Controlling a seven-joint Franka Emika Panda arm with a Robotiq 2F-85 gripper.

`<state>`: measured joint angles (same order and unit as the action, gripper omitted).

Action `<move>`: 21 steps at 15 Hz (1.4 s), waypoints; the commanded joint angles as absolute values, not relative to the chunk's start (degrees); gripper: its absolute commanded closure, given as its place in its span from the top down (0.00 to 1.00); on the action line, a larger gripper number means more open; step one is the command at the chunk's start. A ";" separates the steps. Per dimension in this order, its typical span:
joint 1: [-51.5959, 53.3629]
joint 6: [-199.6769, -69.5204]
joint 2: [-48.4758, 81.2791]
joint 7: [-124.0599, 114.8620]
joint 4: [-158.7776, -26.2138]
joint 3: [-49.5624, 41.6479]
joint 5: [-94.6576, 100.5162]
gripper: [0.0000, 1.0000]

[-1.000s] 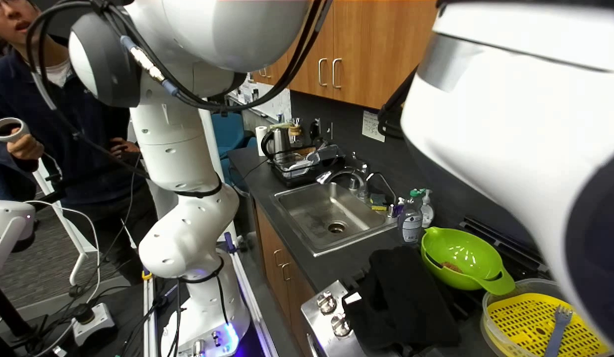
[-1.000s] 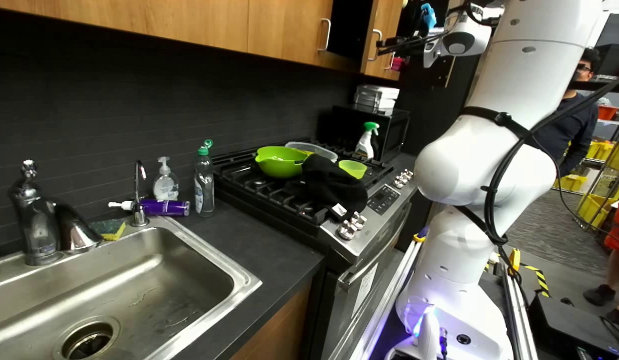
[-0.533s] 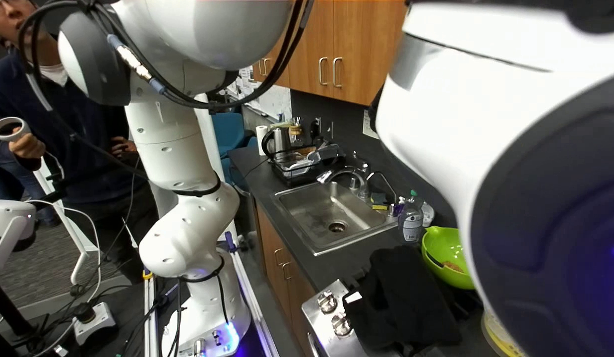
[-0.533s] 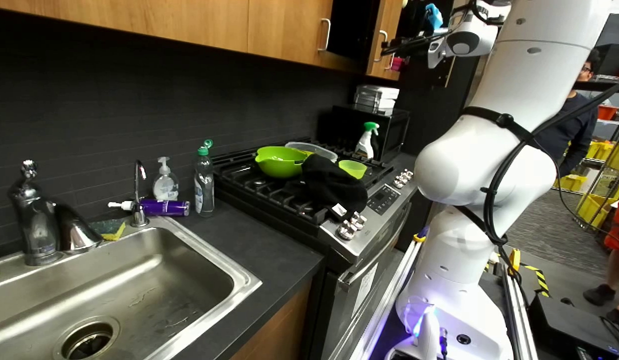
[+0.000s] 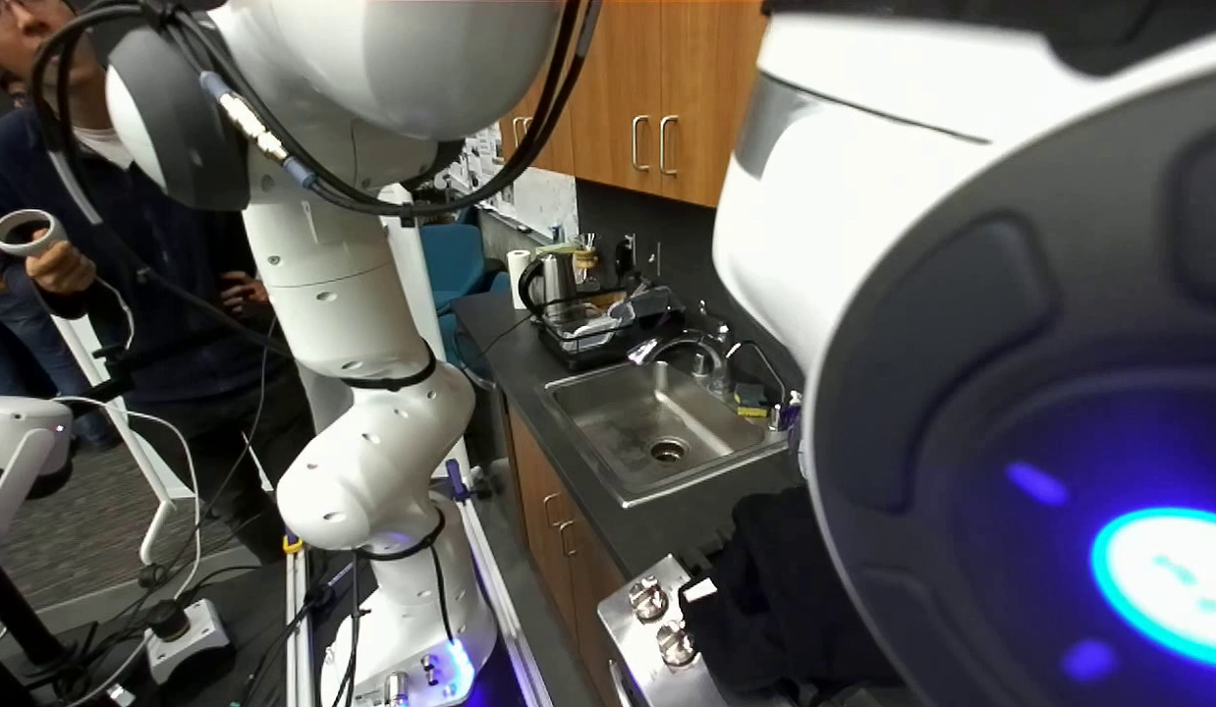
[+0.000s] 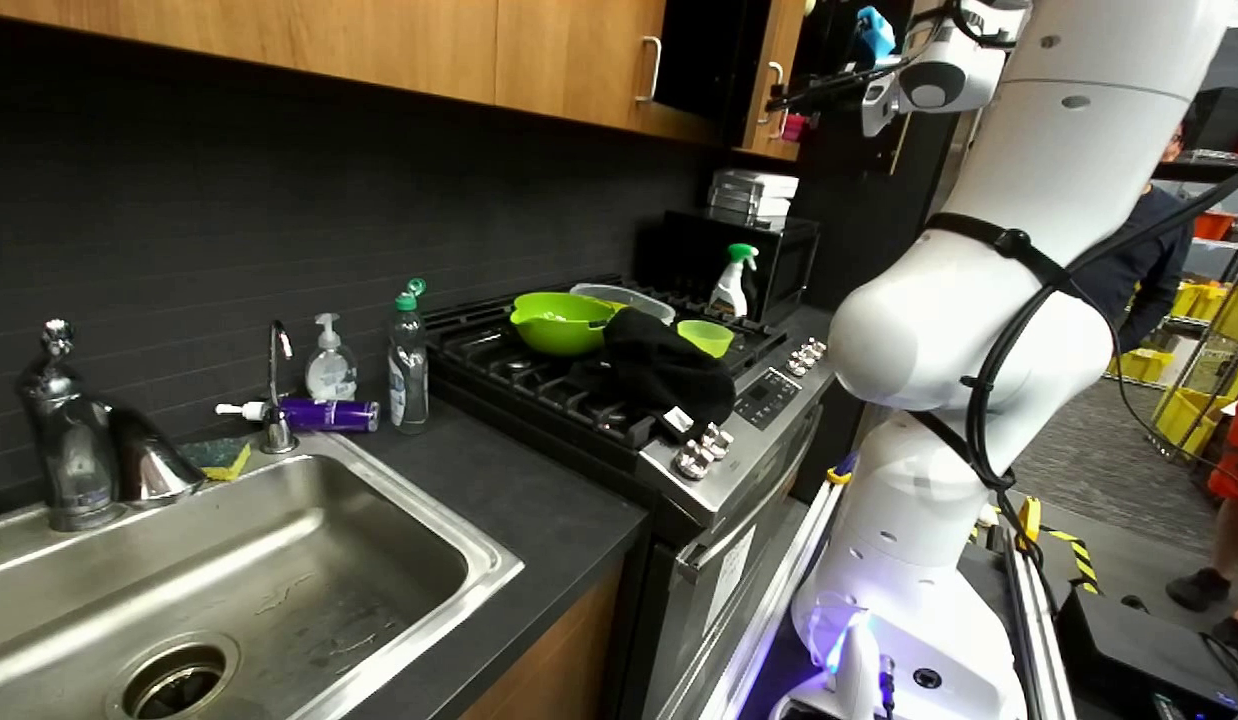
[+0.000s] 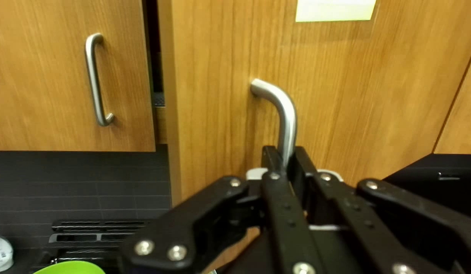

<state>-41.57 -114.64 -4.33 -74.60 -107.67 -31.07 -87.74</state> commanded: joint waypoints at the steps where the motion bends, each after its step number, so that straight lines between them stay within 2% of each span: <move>1: -41.90 -118.91 -7.98 -75.40 -109.32 -31.16 -84.78 0.03; 21: -42.01 -135.99 -14.01 -77.74 -112.91 -29.92 -77.41 0.03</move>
<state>-41.32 -132.23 -9.55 -78.76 -110.27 -30.20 -81.04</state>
